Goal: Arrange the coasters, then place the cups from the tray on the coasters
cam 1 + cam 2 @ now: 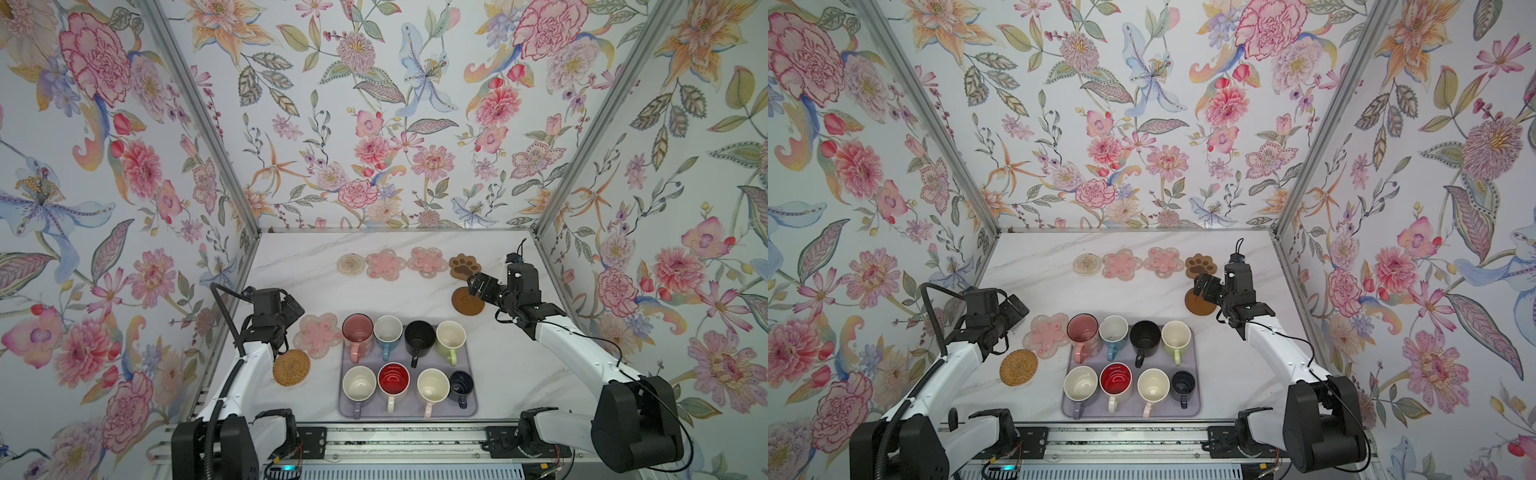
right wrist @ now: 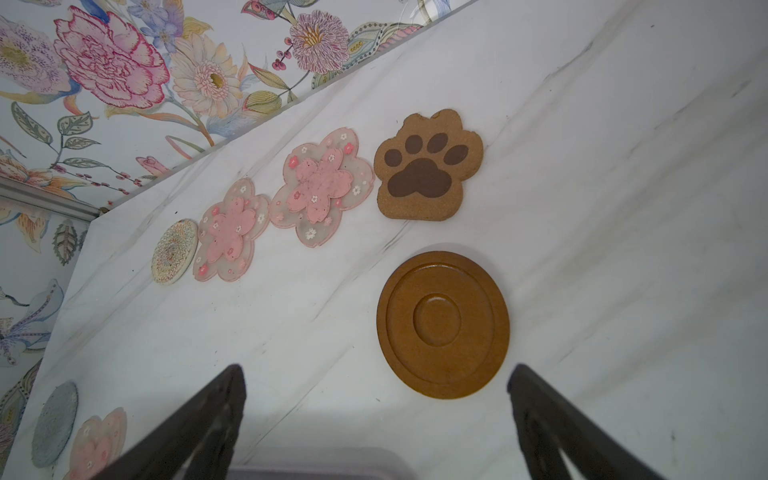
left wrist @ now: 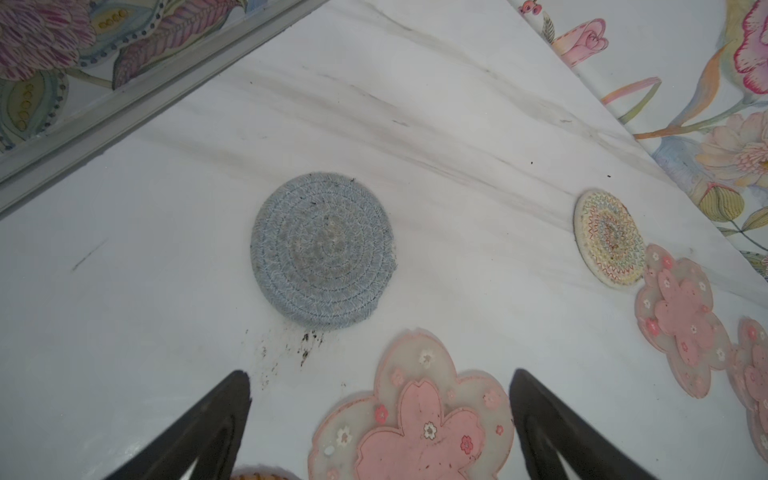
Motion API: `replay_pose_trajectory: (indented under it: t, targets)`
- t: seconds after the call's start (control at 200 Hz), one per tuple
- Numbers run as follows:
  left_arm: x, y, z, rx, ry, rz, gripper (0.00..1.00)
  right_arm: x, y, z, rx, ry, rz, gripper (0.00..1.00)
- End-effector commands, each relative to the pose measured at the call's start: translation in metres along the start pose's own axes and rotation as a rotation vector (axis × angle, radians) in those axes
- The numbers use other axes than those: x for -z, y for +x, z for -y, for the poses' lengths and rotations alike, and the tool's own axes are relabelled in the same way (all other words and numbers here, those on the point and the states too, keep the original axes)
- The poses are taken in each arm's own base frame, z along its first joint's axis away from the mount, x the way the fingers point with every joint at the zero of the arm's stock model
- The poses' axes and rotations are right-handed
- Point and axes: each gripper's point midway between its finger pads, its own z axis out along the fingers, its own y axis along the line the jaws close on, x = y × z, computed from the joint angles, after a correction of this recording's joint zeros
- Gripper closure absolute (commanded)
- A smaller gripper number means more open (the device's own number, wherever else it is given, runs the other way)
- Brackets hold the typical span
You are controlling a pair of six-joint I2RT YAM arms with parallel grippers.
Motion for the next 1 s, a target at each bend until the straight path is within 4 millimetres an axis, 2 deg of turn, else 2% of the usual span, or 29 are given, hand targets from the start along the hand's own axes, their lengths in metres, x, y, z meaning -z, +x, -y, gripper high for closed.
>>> replay_pose_trajectory:
  t: [0.0,0.25,0.52,0.55,0.706,0.996]
  targets:
    - [-0.007,-0.018,0.017,-0.027,0.058,-0.006,0.01,0.009,-0.005,0.002,0.017,-0.001,0.026,0.01]
    - [-0.043,-0.023,0.023,-0.022,0.05,-0.071,0.01,0.01,-0.002,0.009,0.014,0.01,0.016,0.01]
    - [-0.074,-0.018,0.026,-0.015,0.038,-0.127,0.01,0.01,-0.002,0.018,0.008,0.027,0.016,0.01]
    - [-0.084,-0.01,0.021,-0.017,0.015,-0.155,0.01,0.011,-0.003,0.018,0.01,0.028,0.018,0.01]
    - [-0.097,-0.01,0.02,-0.02,-0.006,-0.163,0.01,0.015,-0.005,0.023,0.007,0.036,0.034,0.01]
    - [-0.121,0.004,0.022,0.005,0.006,-0.222,0.01,0.016,-0.005,0.025,-0.001,0.032,0.031,0.01]
